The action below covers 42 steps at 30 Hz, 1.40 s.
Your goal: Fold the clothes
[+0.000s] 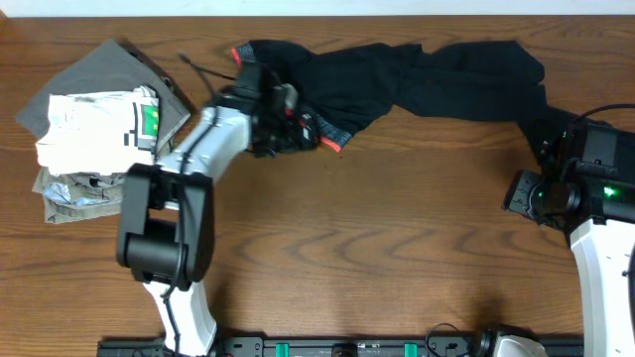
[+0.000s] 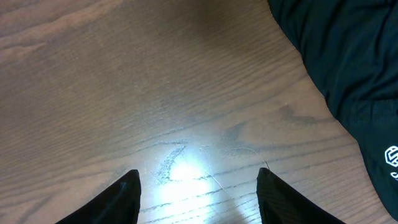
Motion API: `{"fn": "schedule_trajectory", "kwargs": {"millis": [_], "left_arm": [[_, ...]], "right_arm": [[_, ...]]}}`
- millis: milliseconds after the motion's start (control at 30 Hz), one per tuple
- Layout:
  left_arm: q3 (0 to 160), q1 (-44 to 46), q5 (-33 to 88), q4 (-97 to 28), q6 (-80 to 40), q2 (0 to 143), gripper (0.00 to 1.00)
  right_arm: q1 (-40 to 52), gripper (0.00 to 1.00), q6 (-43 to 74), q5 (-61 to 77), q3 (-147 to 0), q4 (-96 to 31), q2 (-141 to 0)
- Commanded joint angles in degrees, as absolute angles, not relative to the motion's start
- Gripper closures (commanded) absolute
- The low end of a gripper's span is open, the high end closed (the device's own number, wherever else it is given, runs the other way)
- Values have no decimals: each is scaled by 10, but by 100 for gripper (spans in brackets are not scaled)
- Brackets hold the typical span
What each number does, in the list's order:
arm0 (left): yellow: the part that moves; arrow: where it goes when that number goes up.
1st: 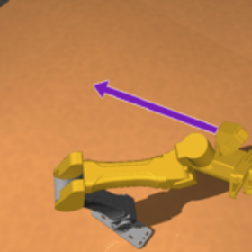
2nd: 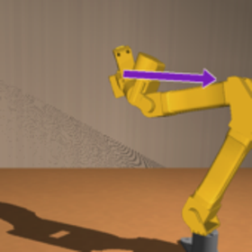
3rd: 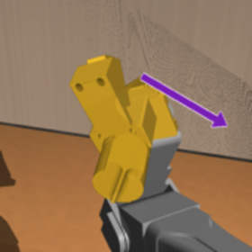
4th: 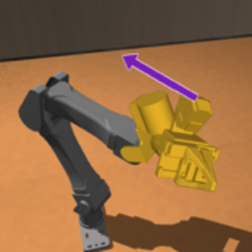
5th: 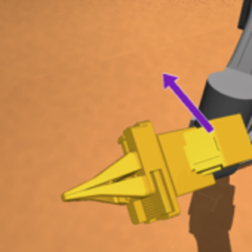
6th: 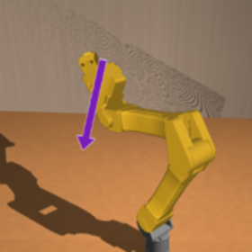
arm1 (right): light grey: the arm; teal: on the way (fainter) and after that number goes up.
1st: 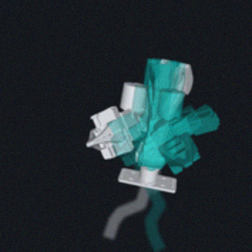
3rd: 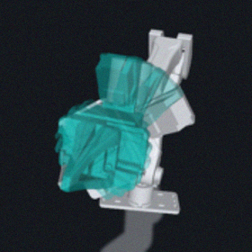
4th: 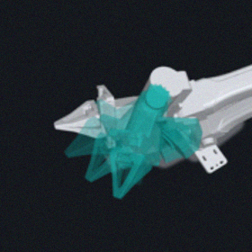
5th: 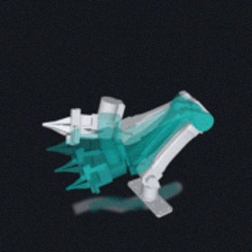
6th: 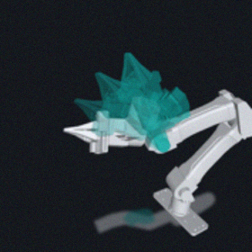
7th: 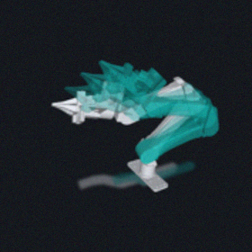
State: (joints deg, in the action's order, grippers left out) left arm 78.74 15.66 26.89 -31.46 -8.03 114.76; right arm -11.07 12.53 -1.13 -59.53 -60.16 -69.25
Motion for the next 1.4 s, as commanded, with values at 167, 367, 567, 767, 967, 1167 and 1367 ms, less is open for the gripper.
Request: {"fn": "schedule_trajectory", "kwargs": {"millis": [167,367,567,767,967,1167,1367], "left_arm": [[790,261,110,-309,4,1144,2],[790,312,33,-258,51,1157,5],[790,335,9,-216,107,1183,7],[790,335,-33,-167,118,1216,26],[790,335,-62,-127,131,1223,76],[794,334,-156,-109,131,1201,94],[795,337,-157,-182,120,1095,94]], "right_arm": [[-117,42,119,-15,-599,-600,-692],[-117,42,119,-15,-599,-601,-692],[-117,42,119,-15,-599,-601,-692],[-117,42,119,-15,-599,-601,-692],[-117,42,119,-15,-599,-602,-692],[-117,42,119,-15,-599,-602,-692],[-117,42,117,-15,-599,-601,-692]]}}
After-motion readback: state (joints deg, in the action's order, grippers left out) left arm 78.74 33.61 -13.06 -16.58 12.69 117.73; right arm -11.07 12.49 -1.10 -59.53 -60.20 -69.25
